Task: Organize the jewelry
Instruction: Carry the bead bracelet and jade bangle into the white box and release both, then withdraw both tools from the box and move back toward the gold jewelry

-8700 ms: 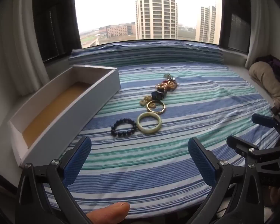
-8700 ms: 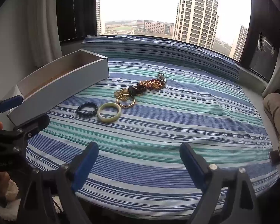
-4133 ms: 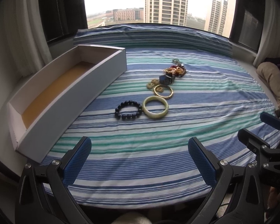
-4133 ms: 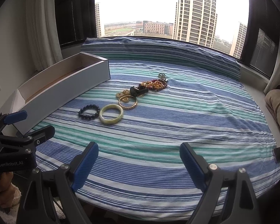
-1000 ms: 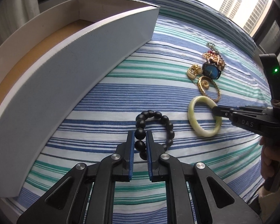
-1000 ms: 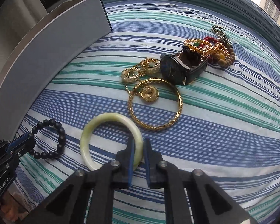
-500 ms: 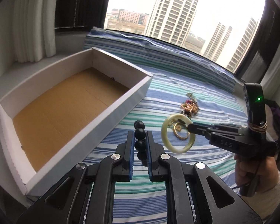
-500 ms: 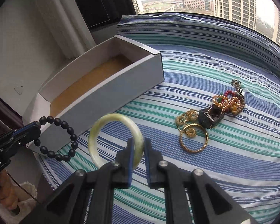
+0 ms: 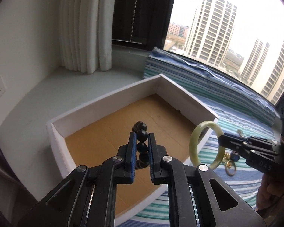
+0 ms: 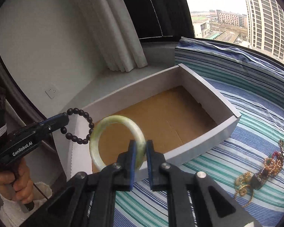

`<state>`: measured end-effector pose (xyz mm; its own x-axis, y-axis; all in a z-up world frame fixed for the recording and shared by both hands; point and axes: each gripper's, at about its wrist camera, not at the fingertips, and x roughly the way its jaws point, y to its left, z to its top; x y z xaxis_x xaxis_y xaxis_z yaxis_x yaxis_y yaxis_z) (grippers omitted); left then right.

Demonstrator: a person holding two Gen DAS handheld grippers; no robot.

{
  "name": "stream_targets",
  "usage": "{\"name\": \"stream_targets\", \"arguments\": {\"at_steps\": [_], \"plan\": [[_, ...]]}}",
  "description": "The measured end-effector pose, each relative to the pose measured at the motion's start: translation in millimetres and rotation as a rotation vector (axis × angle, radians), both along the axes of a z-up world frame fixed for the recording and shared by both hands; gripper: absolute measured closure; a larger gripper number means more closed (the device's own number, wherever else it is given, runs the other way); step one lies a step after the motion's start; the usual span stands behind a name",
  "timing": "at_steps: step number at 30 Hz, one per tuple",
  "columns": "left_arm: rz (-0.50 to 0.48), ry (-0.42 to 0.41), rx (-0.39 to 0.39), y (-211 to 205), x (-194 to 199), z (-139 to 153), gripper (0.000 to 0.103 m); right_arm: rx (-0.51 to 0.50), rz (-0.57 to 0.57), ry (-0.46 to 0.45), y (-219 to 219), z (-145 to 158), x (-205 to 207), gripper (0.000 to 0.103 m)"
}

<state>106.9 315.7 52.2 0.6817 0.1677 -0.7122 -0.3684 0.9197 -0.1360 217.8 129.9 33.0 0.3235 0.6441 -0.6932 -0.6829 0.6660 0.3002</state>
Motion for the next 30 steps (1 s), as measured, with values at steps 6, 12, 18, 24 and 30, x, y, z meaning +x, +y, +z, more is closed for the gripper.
{"name": "stream_targets", "arguments": {"at_steps": [6,12,18,24,30], "plan": [[0.076,0.084,-0.045,44,13,-34,0.094,0.019,0.034,0.070,52,-13,27,0.092],[0.083,0.160,0.000,49,21,-65,0.092,-0.013,0.075,0.140,93,-38,47,0.091],[0.103,0.196,0.080,38,12,-91,0.027,-0.063,0.012,0.126,84,-55,52,0.055],[0.166,0.125,0.161,37,-15,-88,0.013,-0.077,0.010,0.043,31,-52,12,0.055],[0.147,0.093,0.208,41,-17,-95,0.010,-0.087,0.013,0.014,-25,-64,-36,0.054]]}}
